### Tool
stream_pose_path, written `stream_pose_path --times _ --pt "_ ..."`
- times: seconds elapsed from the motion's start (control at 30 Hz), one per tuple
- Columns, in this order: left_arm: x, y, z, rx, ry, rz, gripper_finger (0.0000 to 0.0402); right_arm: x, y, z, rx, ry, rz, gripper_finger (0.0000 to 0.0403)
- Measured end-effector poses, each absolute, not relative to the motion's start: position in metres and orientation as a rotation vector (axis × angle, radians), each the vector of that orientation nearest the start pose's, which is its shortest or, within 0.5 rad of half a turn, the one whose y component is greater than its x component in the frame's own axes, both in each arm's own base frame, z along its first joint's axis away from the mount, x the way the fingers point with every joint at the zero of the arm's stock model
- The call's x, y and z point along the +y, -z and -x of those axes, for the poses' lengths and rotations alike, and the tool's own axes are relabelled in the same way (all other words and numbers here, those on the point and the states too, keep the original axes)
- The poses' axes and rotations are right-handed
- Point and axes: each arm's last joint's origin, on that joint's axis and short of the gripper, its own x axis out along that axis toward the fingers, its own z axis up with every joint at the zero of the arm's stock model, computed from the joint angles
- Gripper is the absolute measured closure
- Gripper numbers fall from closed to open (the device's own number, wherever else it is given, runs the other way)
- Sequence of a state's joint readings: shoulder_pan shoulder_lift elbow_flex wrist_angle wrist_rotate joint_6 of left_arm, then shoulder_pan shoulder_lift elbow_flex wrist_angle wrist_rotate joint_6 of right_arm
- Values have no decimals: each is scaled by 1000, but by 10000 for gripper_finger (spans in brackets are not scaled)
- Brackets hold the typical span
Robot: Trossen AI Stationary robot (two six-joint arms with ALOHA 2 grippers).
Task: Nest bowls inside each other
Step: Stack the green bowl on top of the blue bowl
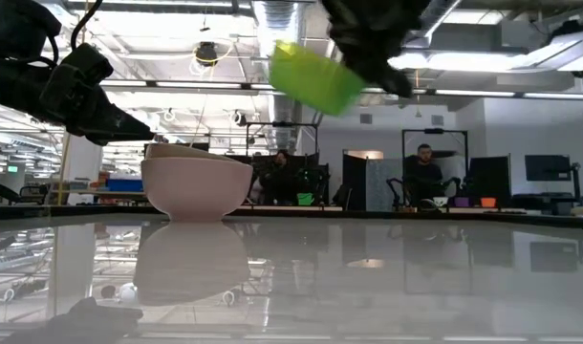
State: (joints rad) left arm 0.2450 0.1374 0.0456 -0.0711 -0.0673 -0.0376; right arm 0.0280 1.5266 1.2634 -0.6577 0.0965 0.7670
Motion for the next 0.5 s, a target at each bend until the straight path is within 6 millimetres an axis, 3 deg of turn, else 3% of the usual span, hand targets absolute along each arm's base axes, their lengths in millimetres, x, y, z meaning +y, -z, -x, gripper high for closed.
stream_pose_path --times 0.2,0.5 --pt "27 -161 -100 157 -315 52 244 -39 -308 -340 508 380 -662 397" --pt "27 -161 -100 158 -312 52 244 -96 -287 -374 446 408 -694 397"
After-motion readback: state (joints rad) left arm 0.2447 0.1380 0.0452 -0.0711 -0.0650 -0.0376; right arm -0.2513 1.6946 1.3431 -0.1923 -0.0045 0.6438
